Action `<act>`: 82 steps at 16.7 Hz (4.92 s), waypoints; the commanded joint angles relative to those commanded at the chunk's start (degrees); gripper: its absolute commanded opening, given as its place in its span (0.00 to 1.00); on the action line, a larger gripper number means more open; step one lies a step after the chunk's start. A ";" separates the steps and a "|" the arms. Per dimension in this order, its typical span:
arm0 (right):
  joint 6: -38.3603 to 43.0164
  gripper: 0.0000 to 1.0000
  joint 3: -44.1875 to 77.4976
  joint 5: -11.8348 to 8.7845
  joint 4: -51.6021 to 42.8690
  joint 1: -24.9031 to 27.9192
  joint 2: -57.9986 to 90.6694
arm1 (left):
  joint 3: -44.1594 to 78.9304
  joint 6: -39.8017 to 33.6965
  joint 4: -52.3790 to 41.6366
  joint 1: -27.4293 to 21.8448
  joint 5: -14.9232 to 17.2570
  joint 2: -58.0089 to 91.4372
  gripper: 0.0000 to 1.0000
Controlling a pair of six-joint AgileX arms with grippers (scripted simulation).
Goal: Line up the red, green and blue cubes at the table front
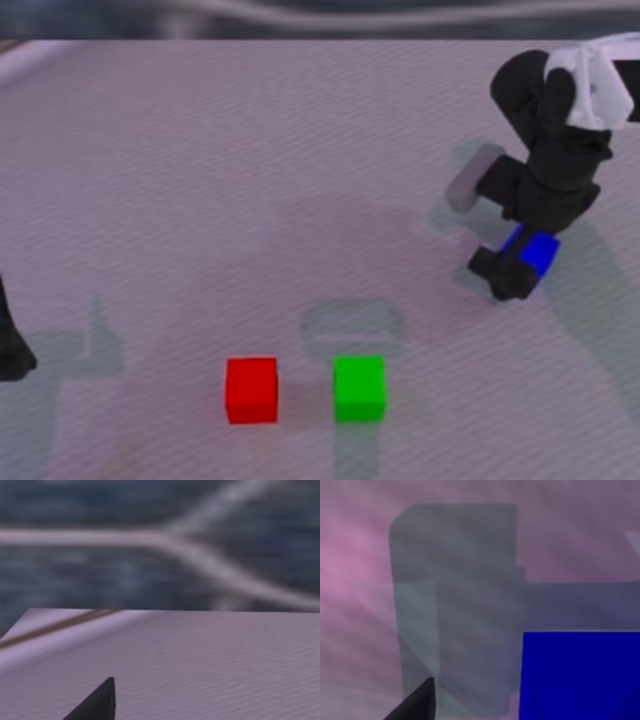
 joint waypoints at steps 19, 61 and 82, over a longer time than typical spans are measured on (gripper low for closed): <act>0.00 0.00 -0.11 0.00 0.15 0.00 0.08 | 0.00 0.00 0.00 0.00 0.00 0.00 1.00; -12.64 0.00 -15.57 -0.50 -6.98 24.52 -22.55 | 0.00 0.00 0.00 0.00 0.00 0.00 1.00; -12.72 0.83 -22.87 -0.47 4.32 24.80 -18.70 | 0.00 0.00 0.00 0.00 0.00 0.00 1.00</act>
